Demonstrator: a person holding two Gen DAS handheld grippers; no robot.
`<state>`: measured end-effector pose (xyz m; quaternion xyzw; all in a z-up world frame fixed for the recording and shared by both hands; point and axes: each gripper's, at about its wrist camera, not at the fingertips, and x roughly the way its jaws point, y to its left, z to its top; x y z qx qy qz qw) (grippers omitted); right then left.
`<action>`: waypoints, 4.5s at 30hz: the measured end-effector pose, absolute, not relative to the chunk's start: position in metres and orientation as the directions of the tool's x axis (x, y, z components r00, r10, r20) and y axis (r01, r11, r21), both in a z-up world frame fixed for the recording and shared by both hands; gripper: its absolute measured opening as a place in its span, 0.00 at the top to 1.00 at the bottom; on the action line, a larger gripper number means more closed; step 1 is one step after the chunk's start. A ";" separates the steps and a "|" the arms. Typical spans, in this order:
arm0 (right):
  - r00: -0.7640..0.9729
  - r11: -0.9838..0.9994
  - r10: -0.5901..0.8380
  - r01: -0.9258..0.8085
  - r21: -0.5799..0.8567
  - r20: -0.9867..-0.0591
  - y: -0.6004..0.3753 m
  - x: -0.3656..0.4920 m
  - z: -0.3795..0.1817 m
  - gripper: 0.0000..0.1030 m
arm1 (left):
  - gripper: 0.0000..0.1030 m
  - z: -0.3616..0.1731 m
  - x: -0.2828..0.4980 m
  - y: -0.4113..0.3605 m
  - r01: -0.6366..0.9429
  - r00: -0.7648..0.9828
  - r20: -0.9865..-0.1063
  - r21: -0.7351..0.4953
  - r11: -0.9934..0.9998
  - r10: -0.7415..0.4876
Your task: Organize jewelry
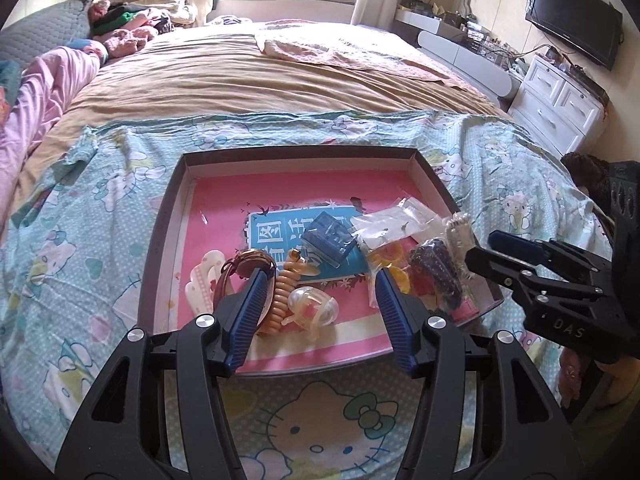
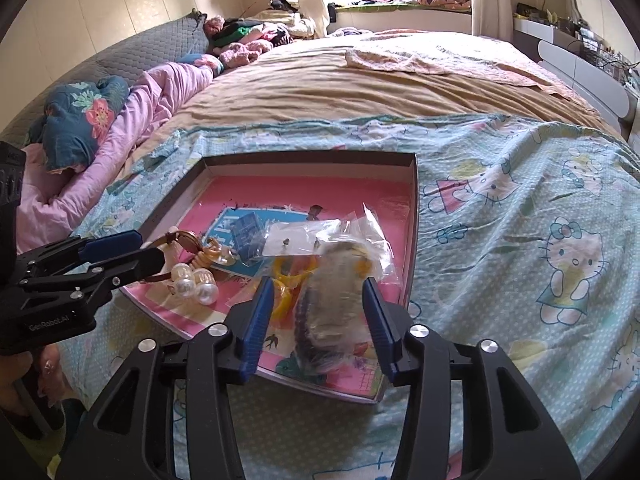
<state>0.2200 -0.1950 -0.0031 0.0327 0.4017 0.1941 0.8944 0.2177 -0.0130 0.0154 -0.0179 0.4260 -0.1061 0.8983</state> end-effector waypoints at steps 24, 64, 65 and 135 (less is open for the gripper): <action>0.694 0.930 0.362 -0.317 0.188 -0.622 -0.208 0.094 0.036 0.05 | 0.09 0.046 0.103 0.000 0.118 0.692 -0.709 -0.069 0.991 -0.131; 0.663 0.933 0.351 -0.306 0.189 -0.662 -0.194 0.070 0.020 0.05 | 0.09 0.030 0.068 0.012 0.025 0.693 -0.718 -0.070 0.997 -0.068; 0.663 0.933 0.350 -0.305 0.188 -0.662 -0.194 0.070 0.020 0.05 | 0.09 0.031 0.067 0.012 0.026 0.692 -0.718 -0.072 0.997 -0.070; 0.673 0.962 0.265 -0.235 0.140 -0.690 -0.211 0.089 0.005 0.05 | 0.09 0.005 0.082 0.048 -0.138 0.613 -0.790 -0.121 0.983 -0.011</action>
